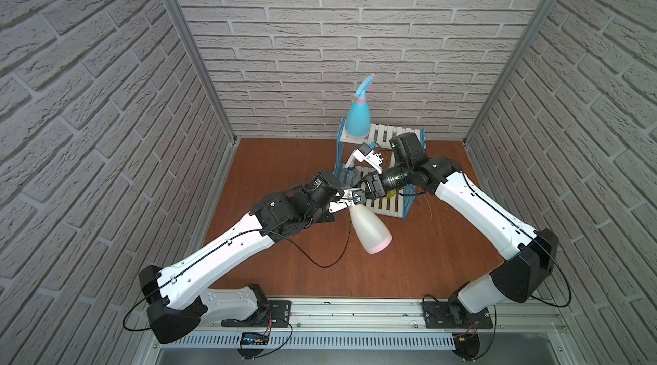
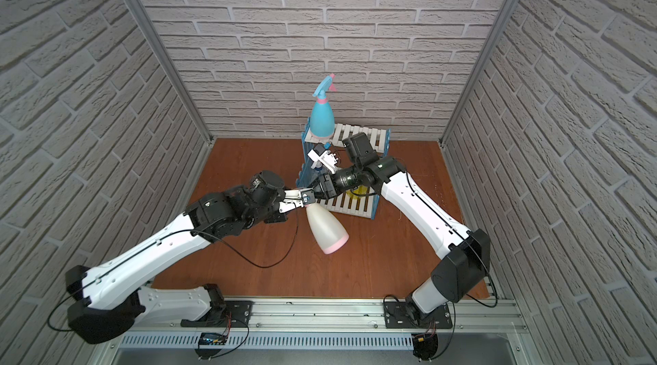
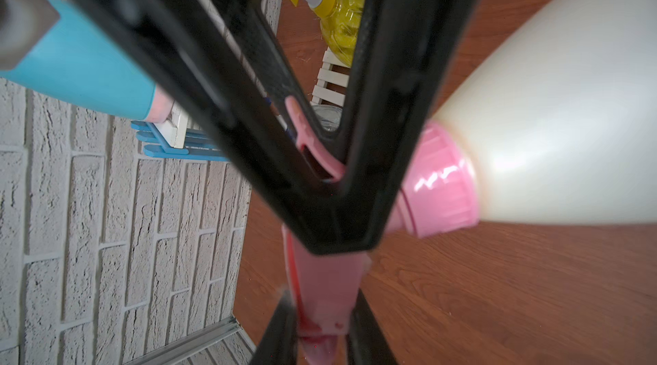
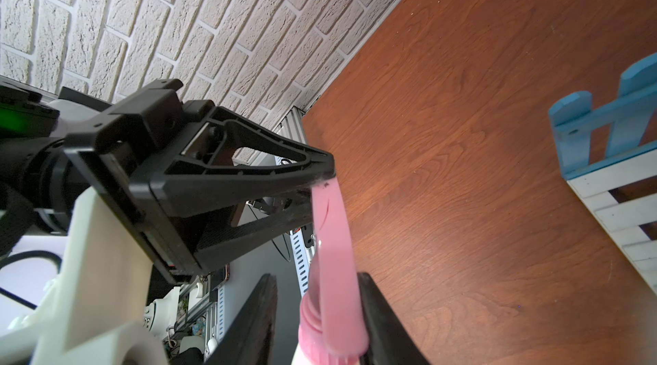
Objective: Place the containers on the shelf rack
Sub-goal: 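Pick up a container from the center of the board.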
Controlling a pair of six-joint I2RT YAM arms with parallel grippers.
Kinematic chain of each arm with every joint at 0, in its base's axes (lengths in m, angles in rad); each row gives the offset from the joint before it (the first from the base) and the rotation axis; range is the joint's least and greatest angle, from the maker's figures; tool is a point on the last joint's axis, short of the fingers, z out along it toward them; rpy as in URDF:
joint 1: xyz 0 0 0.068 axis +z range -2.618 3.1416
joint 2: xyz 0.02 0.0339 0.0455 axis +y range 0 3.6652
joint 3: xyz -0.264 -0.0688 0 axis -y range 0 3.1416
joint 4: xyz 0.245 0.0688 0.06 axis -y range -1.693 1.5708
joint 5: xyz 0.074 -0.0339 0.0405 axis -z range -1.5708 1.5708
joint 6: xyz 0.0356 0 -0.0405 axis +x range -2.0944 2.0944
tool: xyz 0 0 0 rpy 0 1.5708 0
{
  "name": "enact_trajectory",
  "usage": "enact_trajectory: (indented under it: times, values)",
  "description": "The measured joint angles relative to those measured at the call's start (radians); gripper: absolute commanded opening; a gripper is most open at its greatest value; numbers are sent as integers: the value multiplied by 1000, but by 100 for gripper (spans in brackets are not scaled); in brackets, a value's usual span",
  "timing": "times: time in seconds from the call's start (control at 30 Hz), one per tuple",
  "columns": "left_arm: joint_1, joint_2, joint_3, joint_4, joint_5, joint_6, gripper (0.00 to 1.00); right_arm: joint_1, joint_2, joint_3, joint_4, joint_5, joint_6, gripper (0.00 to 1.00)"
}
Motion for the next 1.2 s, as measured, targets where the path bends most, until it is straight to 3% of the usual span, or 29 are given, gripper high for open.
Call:
enact_trajectory:
  times: [0.17,0.37,0.6,0.8,0.97,1.03,1.07,1.2]
  values:
    - [0,0,0,0,0,0,12,-1,0,0,7,0,4,37]
    - [0,-1,0,6,7,0,12,-8,0,-4,14,5,12,25]
    - [0,-1,0,7,23,0,12,-11,0,-14,44,1,18,25]
    - [0,-1,0,7,30,-2,12,-16,0,-22,56,-11,26,8]
    - [0,-1,-1,5,29,-2,13,-18,0,-29,62,-19,26,3]
    - [0,-1,-1,5,30,-6,29,-18,0,-32,68,-21,25,3]
    - [0,-1,-2,5,30,-10,45,-18,0,-36,74,-23,25,3]
    - [29,-5,-3,23,64,-52,92,-18,-1,-55,84,-16,25,3]
